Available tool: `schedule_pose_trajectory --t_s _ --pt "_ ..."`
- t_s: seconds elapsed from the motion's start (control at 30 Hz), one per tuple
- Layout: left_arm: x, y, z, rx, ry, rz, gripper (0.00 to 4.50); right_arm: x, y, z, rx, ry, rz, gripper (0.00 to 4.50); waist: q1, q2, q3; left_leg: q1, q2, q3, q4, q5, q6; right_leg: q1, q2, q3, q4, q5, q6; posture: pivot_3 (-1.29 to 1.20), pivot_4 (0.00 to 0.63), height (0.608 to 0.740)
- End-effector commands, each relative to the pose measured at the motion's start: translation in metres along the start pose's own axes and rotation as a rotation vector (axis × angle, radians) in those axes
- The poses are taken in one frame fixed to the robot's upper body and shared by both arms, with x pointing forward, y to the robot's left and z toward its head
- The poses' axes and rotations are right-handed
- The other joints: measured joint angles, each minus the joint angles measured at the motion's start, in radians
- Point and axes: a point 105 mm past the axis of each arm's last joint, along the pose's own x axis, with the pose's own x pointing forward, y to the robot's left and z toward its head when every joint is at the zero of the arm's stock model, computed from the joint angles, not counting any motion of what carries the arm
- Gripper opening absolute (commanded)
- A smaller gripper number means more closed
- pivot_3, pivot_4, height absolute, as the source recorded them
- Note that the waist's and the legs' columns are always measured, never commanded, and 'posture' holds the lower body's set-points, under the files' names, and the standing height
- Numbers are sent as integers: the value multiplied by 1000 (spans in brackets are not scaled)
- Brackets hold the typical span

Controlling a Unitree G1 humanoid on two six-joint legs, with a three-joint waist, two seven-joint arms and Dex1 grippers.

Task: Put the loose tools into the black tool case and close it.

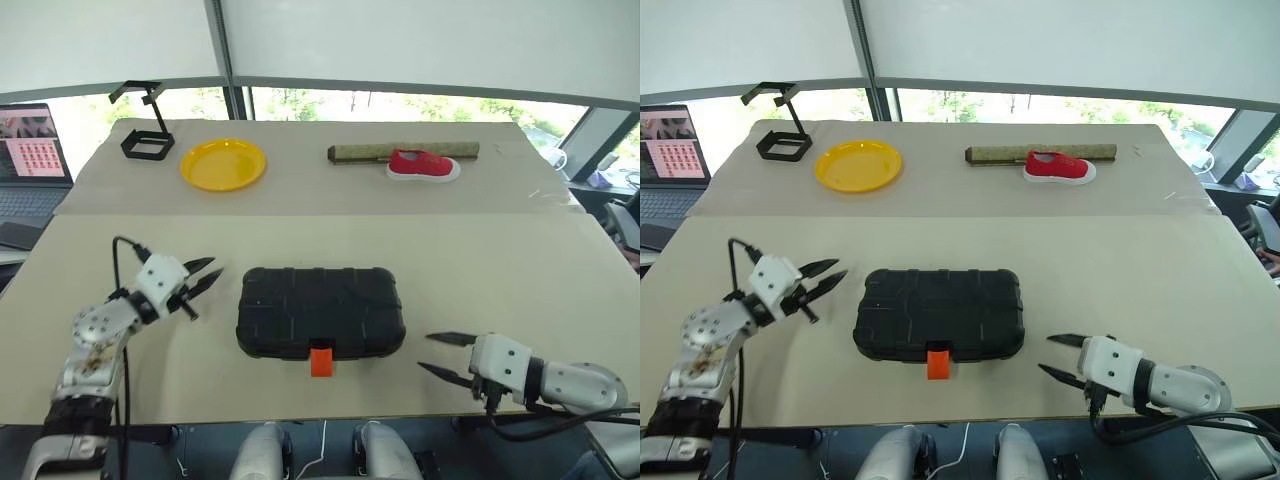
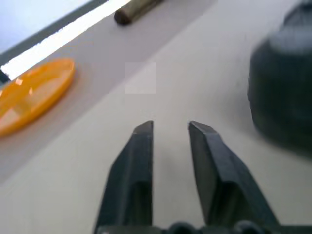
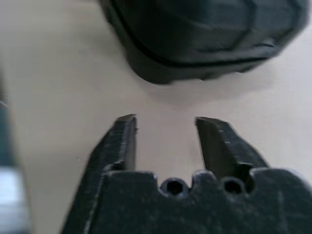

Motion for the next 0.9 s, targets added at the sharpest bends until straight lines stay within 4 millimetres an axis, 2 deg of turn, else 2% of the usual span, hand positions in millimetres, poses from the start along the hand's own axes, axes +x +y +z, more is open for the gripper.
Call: schedule_pose_trajectory --t_s 0.03,0.07,0.13,0.3,0.5,0.63,0.73,0.83,0.9 --pt "23 -6 -6 -14 72 -102 0 14 18 12 -1 -15 86 915 -4 -1 0 0 -1 0 0 0 0 0 1 0 0 0 0 0 150 740" --pt "28 -9 -10 -18 100 -137 0 19 18 9 -13 0 94 435 -6 -1 0 0 -1 0 0 0 0 -1 1 0 0 0 0 0 150 740" --pt "35 -16 -18 -43 156 -215 0 28 14 6 -26 18 87 22 -13 -2 0 0 -2 0 0 0 0 -1 1 1 0 0 0 0 150 740" --pt "32 -36 -22 -108 194 -382 0 52 -11 5 -55 40 21 22 -17 -4 1 -3 -1 0 1 0 0 -3 2 0 0 0 0 0 150 740" --pt "4 -55 -19 -182 190 -468 0 64 -46 7 -146 35 -92 22 -30 -5 1 -1 1 0 0 0 0 -2 2 1 1 -1 -1 0 150 740" --pt "-20 -61 -25 -196 243 -390 0 71 -74 12 -178 15 -155 22 -30 -5 1 0 2 1 0 1 -1 -2 1 1 2 -1 -2 0 150 740" --pt "-28 -61 -24 -236 238 -314 0 74 -85 15 -182 -3 -173 22 -25 -4 1 0 2 1 0 1 -1 -3 0 2 3 -1 -2 0 150 740" --pt "-33 -50 -20 -276 216 -212 0 71 -94 14 -183 -7 -187 22 -22 -4 1 0 2 1 -1 1 -2 -3 1 1 4 -2 -3 0 150 740" --pt "-34 -38 -5 -339 155 -166 0 64 -98 12 -178 -3 -193 22 -22 -4 1 0 2 1 -2 1 -2 -3 1 1 4 -2 -4 0 150 740"
